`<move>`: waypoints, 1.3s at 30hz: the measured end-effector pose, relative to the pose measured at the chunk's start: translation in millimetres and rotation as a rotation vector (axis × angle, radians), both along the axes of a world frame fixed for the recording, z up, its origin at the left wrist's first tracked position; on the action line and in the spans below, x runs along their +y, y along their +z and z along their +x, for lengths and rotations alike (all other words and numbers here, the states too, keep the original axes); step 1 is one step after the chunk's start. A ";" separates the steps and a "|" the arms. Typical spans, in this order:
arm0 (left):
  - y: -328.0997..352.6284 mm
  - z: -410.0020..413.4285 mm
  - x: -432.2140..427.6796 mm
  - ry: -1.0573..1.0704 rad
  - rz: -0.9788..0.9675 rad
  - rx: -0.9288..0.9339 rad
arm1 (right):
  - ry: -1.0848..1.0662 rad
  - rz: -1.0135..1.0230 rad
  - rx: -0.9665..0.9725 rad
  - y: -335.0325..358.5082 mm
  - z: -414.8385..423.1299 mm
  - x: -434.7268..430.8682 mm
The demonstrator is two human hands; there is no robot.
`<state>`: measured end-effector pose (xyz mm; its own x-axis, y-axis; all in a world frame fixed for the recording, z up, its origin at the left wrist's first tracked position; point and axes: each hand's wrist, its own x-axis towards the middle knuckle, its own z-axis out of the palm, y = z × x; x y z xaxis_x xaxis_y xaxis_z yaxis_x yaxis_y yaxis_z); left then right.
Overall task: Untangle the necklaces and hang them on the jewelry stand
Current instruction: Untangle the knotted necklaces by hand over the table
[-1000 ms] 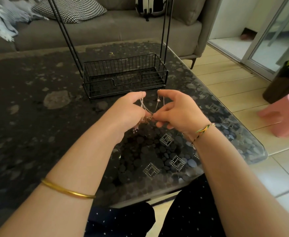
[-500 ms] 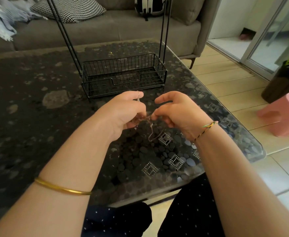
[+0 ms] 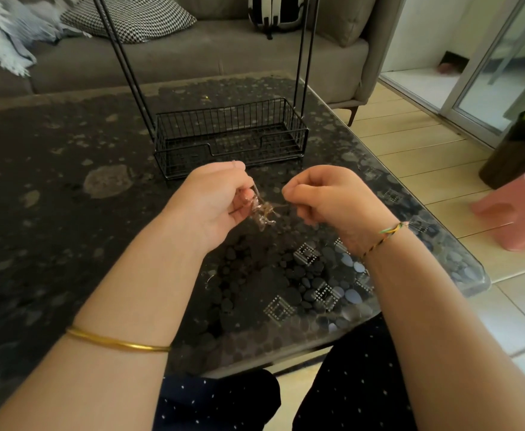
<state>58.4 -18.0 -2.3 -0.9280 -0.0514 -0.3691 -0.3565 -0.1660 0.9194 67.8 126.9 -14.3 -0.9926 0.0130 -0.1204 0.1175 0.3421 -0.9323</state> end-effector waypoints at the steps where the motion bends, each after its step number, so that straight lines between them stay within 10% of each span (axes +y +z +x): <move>1: 0.8 0.2 -1.0 0.003 0.024 0.006 | 0.003 -0.016 0.001 0.0 0.0 0.1; 39: 2.7 5.3 -2.1 -0.002 -0.008 -0.088 | -0.094 -0.186 -0.095 4.8 -2.4 -9.6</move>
<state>63.7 -20.1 0.4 -0.8923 -0.0526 -0.4484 -0.4359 -0.1582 0.8860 65.4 117.3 -9.5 -0.9722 0.0734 -0.2223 0.2311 0.1488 -0.9615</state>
